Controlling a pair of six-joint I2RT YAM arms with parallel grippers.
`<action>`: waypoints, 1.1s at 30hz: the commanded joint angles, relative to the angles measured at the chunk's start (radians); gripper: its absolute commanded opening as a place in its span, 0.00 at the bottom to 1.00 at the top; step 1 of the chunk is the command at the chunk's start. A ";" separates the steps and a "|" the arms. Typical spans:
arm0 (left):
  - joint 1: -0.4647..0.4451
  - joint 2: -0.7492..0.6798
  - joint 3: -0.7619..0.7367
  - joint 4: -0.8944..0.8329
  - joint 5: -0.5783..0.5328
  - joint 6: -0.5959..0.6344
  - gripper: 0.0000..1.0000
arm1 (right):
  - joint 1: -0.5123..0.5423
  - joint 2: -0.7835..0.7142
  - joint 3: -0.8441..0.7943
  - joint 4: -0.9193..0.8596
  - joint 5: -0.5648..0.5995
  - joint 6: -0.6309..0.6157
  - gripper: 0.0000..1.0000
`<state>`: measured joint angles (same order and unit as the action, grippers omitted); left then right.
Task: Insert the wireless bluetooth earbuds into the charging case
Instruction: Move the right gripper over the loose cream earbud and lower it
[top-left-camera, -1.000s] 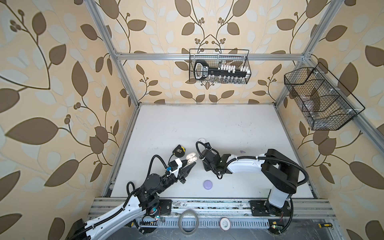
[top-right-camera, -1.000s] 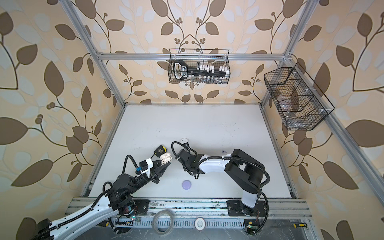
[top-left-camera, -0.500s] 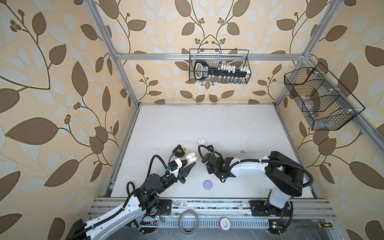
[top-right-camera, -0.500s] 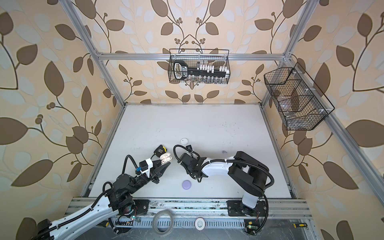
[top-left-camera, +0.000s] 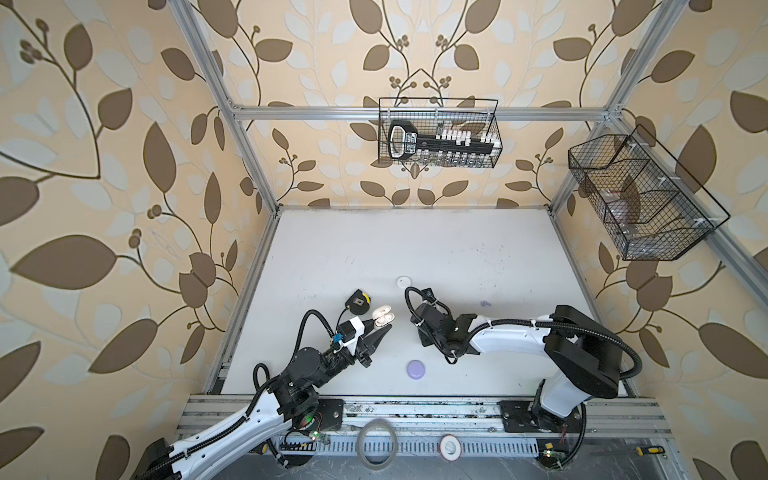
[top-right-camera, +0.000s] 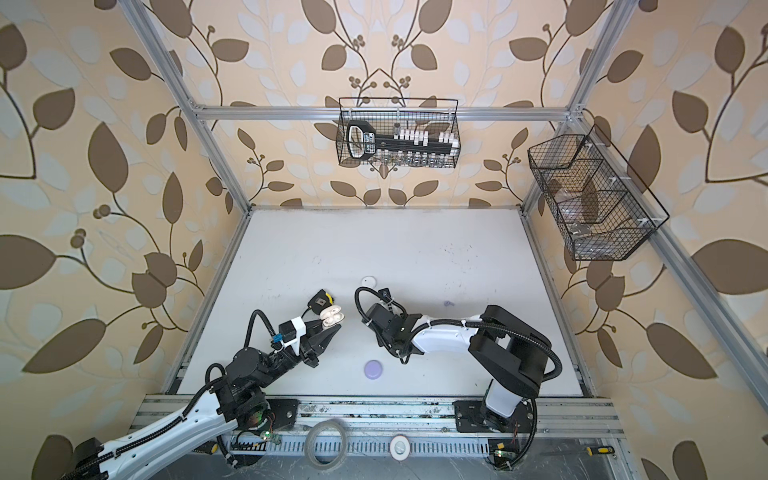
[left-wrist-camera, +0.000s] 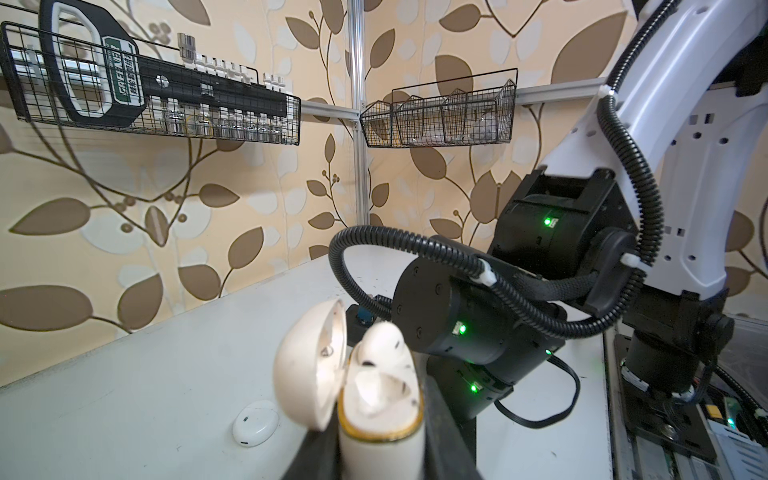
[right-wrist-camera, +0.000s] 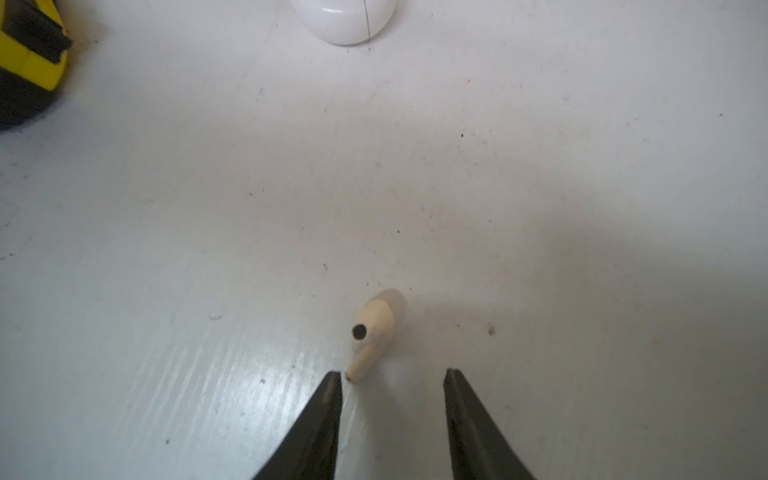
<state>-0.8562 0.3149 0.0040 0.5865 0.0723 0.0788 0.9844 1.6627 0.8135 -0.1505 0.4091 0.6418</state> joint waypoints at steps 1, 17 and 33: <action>0.003 -0.013 0.033 0.024 0.015 0.018 0.00 | -0.007 0.001 0.021 0.003 -0.033 0.004 0.47; 0.003 -0.018 0.033 0.024 0.023 0.017 0.00 | -0.010 0.167 0.126 -0.038 -0.050 0.010 0.37; 0.003 -0.019 0.034 0.026 0.024 0.016 0.00 | 0.003 0.183 0.138 -0.064 -0.018 0.003 0.19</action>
<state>-0.8562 0.3065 0.0040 0.5854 0.0765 0.0788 0.9863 1.8088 0.9501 -0.1562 0.3843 0.6430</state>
